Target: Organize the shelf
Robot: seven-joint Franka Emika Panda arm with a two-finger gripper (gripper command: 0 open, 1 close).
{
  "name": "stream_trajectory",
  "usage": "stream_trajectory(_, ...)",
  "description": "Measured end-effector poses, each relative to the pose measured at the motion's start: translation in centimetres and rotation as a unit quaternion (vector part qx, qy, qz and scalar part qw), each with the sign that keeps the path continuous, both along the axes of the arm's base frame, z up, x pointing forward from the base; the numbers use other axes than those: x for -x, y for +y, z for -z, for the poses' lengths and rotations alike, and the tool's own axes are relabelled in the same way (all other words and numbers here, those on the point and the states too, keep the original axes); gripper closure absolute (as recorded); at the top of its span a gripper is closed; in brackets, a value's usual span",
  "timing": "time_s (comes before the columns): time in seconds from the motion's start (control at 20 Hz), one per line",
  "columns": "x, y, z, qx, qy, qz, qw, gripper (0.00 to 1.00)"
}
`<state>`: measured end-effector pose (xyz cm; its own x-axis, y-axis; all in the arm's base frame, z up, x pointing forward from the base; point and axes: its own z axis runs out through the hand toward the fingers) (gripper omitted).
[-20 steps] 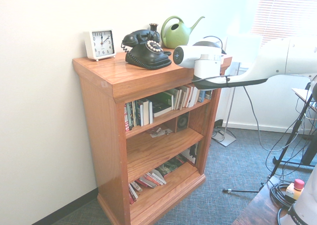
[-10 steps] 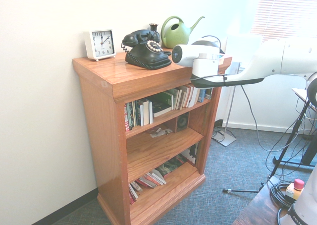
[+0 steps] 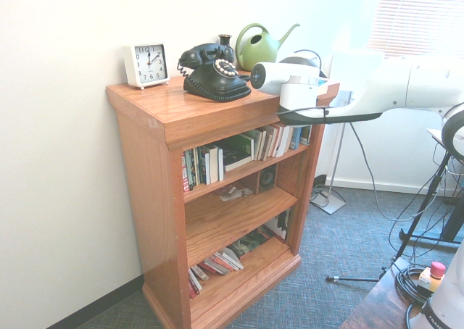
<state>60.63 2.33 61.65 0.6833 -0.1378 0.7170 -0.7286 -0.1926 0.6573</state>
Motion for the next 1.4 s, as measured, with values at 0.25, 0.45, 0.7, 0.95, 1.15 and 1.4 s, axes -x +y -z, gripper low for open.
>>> stream_trajectory(0.25,-0.1,0.1,0.2,0.0,0.002,0.0,1.0,1.0)
stream_trajectory(0.45,-0.3,0.1,0.5,0.0,0.004,-0.001,1.0,1.0)
stream_trajectory(0.7,-0.3,0.2,0.4,0.0,0.003,-0.001,1.0,1.0)
stream_trajectory(0.95,-0.2,0.3,0.3,0.0,0.003,-0.002,1.0,1.0)
stream_trajectory(1.15,0.1,0.2,-0.3,-0.005,-0.002,-0.001,1.0,1.0)
stream_trajectory(1.4,3.0,0.3,-4.0,-0.05,-0.03,-0.001,0.998,1.0)
